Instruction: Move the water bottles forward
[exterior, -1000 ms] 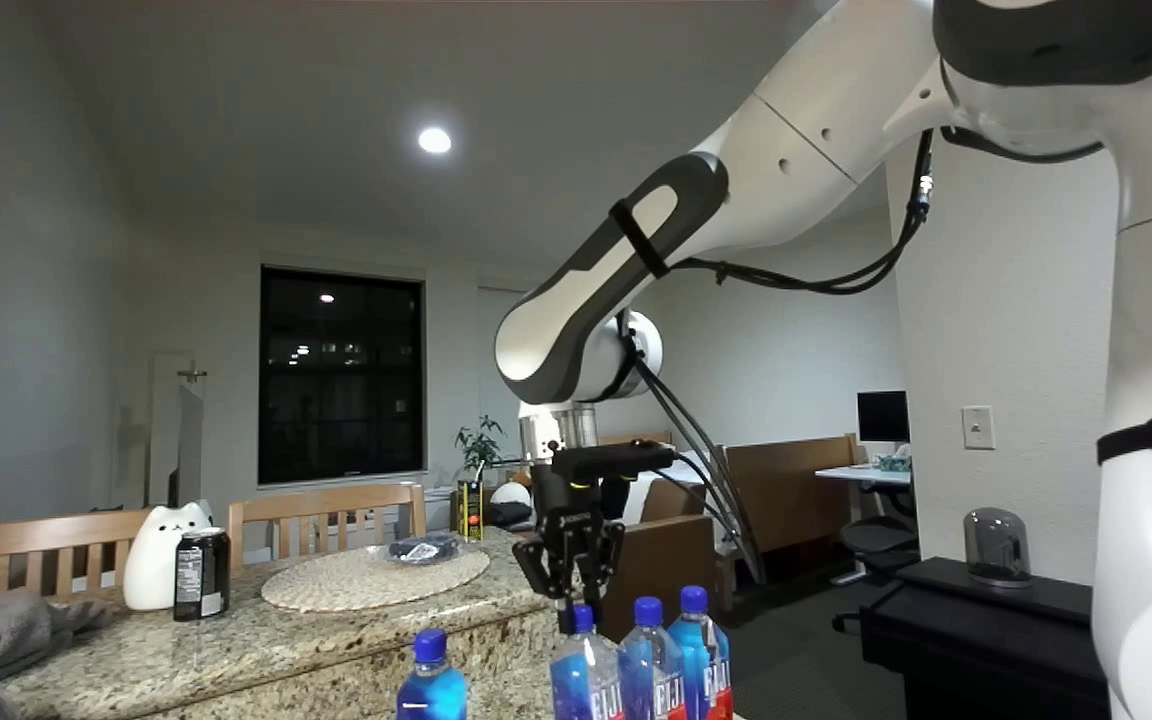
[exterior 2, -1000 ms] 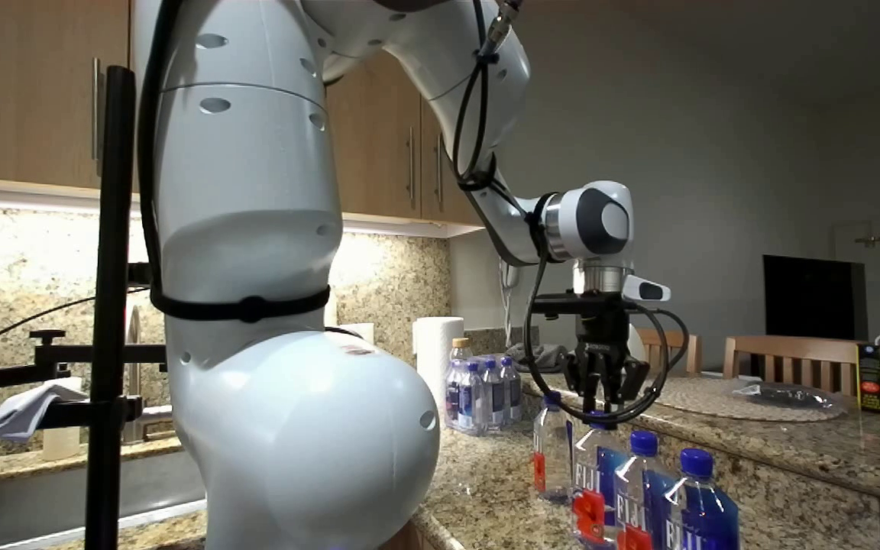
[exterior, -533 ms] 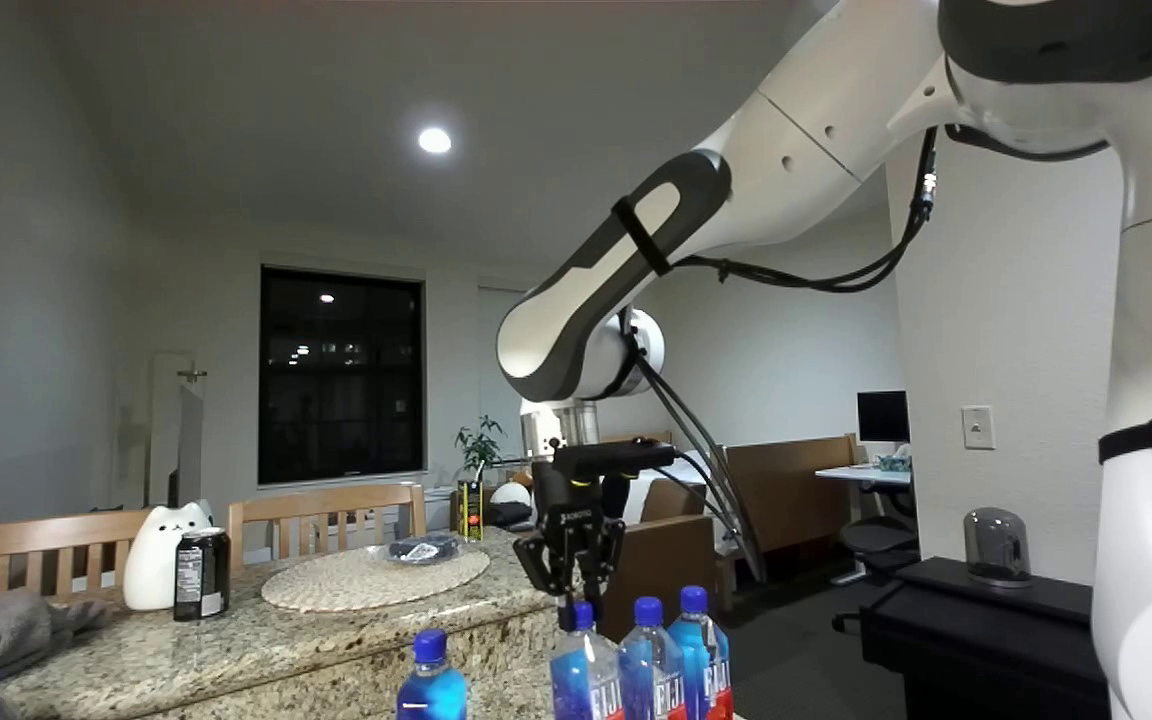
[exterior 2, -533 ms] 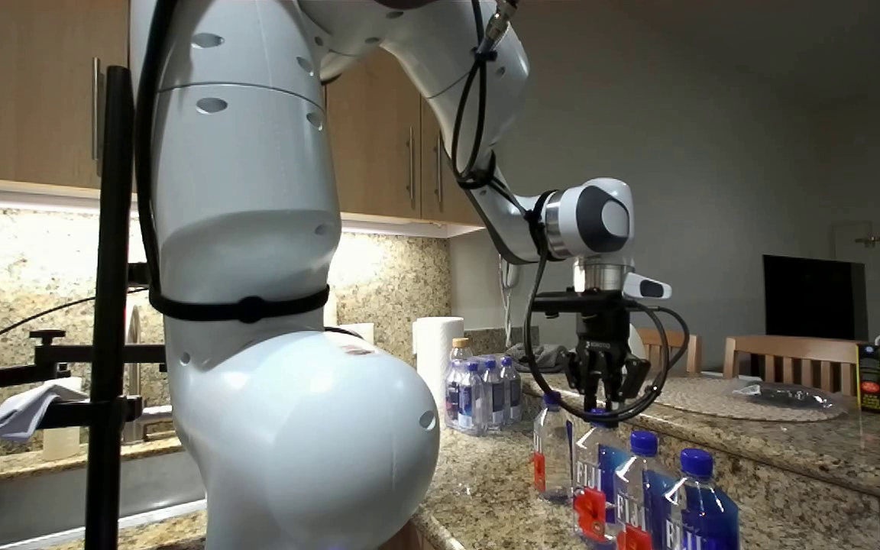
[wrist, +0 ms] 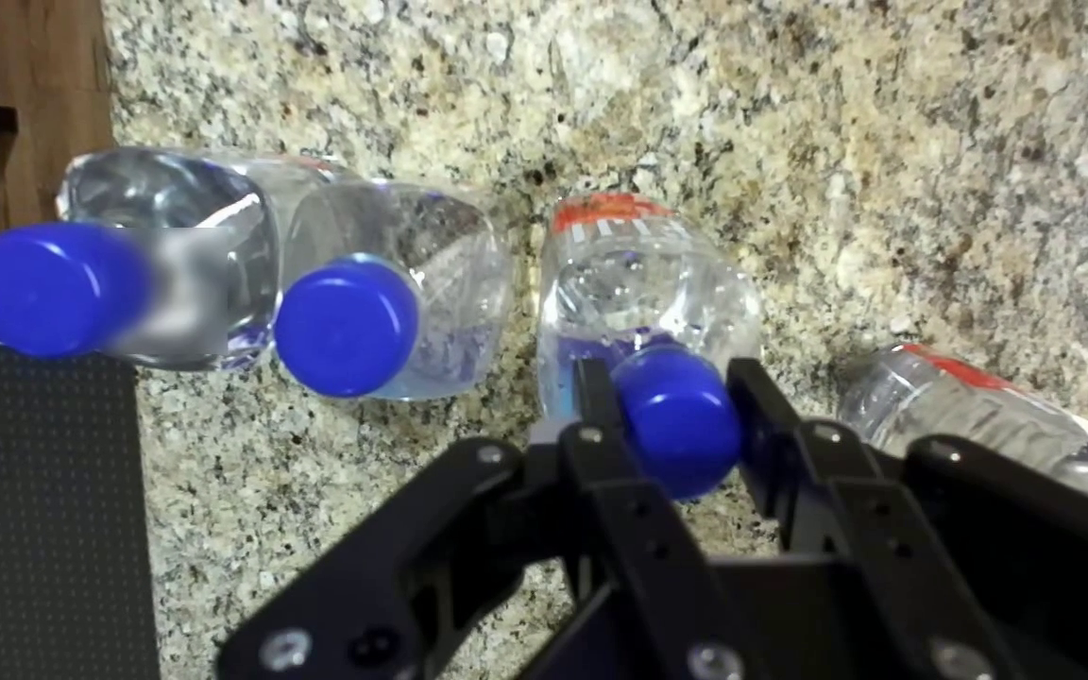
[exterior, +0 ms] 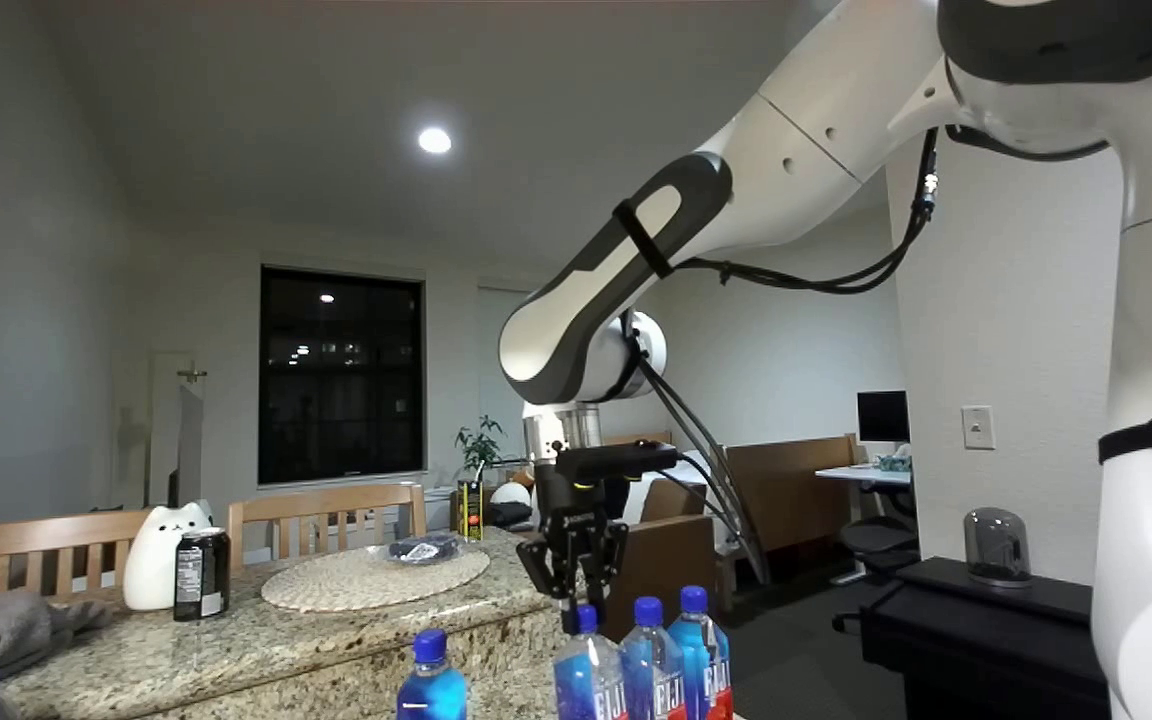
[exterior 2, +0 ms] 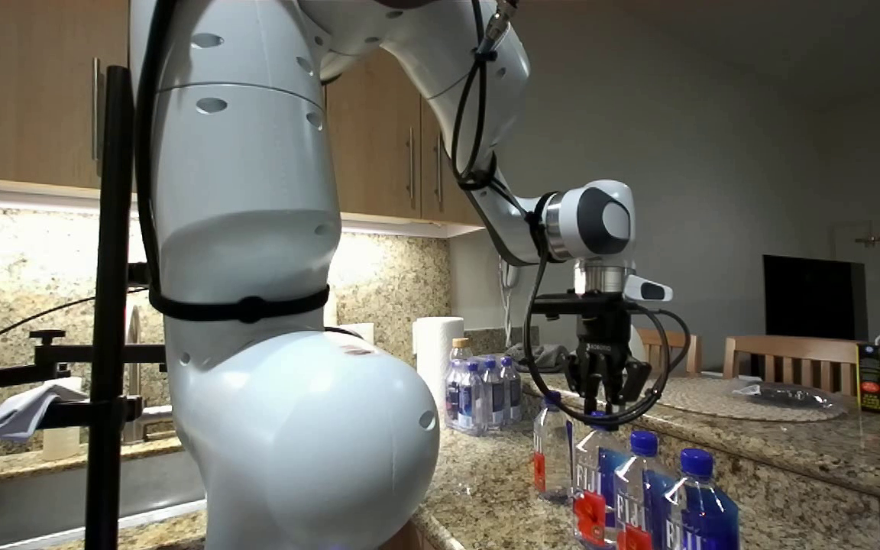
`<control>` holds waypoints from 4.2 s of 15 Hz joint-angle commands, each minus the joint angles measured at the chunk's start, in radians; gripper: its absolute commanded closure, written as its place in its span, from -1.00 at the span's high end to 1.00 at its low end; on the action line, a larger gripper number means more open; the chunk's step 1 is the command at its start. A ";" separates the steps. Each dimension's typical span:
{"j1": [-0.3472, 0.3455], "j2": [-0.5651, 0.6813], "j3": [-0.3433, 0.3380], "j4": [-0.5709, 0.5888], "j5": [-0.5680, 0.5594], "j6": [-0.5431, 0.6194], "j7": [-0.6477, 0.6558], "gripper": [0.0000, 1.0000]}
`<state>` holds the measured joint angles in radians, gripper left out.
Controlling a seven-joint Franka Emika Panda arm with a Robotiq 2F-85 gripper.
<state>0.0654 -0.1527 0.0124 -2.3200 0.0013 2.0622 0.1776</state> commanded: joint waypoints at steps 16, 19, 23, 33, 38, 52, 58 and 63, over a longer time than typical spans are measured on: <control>-0.023 -0.030 0.008 -0.040 -0.003 0.059 -0.001 -0.74; -0.027 -0.031 0.008 -0.045 -0.006 0.056 -0.003 -0.74; -0.028 -0.030 0.008 -0.045 -0.006 0.053 -0.003 -0.74; -0.025 -0.037 0.012 -0.055 -0.011 0.051 -0.004 -0.74; -0.025 -0.039 0.013 -0.059 -0.012 0.047 -0.007 -0.74; -0.009 -0.038 0.027 -0.032 0.007 0.049 -0.024 1.00; 0.023 -0.017 0.073 0.037 0.023 0.070 -0.016 1.00; 0.056 -0.006 0.111 0.070 0.092 0.089 0.045 1.00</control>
<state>0.1111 -0.1646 0.1036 -2.2560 0.0460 2.1292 0.1794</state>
